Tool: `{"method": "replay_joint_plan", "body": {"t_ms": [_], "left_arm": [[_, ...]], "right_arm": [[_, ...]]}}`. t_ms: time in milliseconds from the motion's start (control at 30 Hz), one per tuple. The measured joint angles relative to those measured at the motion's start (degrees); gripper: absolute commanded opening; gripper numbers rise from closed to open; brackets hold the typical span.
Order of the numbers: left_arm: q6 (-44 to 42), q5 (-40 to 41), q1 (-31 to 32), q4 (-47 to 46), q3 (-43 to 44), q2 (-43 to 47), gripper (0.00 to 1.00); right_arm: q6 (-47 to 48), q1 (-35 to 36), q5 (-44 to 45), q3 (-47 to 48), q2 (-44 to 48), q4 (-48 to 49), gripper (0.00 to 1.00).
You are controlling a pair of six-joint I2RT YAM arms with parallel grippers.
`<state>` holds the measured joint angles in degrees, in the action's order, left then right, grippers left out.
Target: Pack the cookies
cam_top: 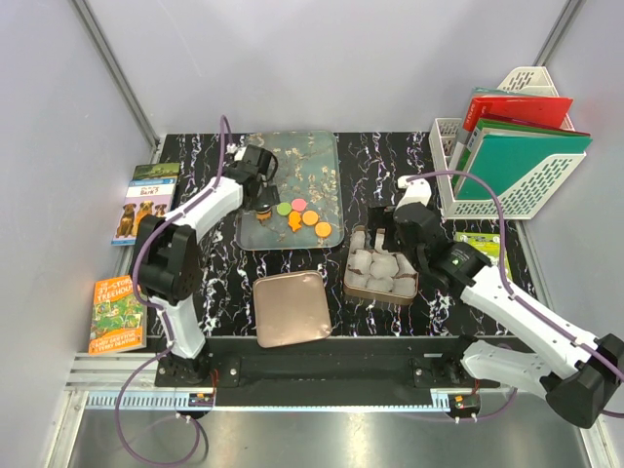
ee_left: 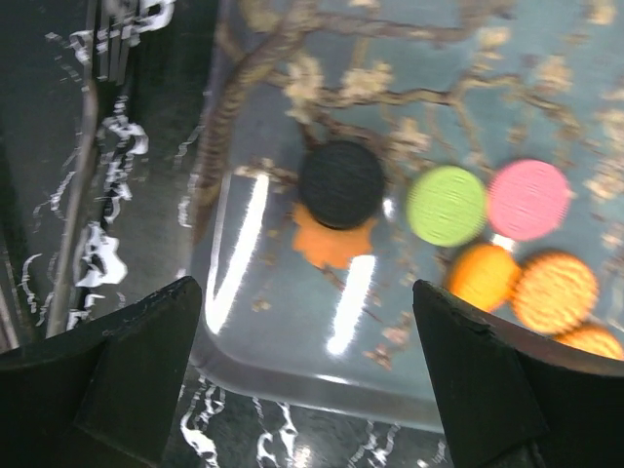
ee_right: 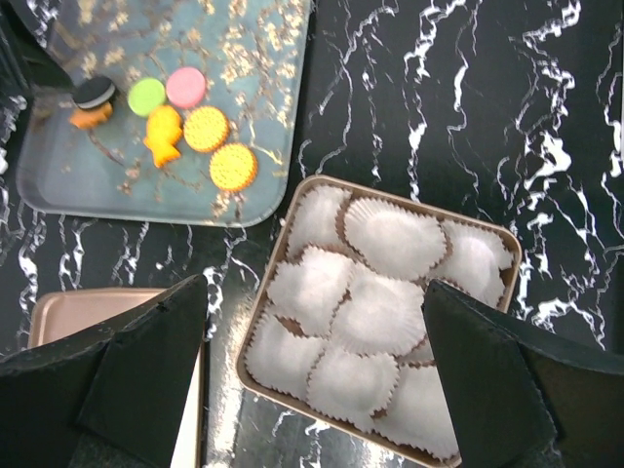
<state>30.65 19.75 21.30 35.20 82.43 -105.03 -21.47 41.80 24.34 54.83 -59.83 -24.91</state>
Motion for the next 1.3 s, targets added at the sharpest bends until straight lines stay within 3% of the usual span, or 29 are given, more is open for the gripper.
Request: {"method": "replay_joint_plan", "body": {"t_ms": [467, 833, 1033, 1300], "left_arm": [[1.0, 0.0, -2.9, -0.2, -6.8, 1.3, 0.94], [2.4, 2.4, -11.4, -0.2, -16.2, 17.0, 0.98], [-3.3, 3.5, -11.6, -5.5, -26.0, 24.9, 0.99], [-10.7, -2.2, -15.8, -13.3, -32.1, 26.1, 0.99]], "right_arm": [[-1.4, 0.0, -0.1, -2.0, 1.1, -0.2, 1.0], [-2.3, 0.0, -1.6, -3.2, 1.2, 0.5, 1.0], [-3.5, 0.0, -3.8, -7.1, 2.7, 3.2, 1.0], [-4.4, 0.0, -5.6, -8.4, 3.2, 4.8, 1.0]]}}
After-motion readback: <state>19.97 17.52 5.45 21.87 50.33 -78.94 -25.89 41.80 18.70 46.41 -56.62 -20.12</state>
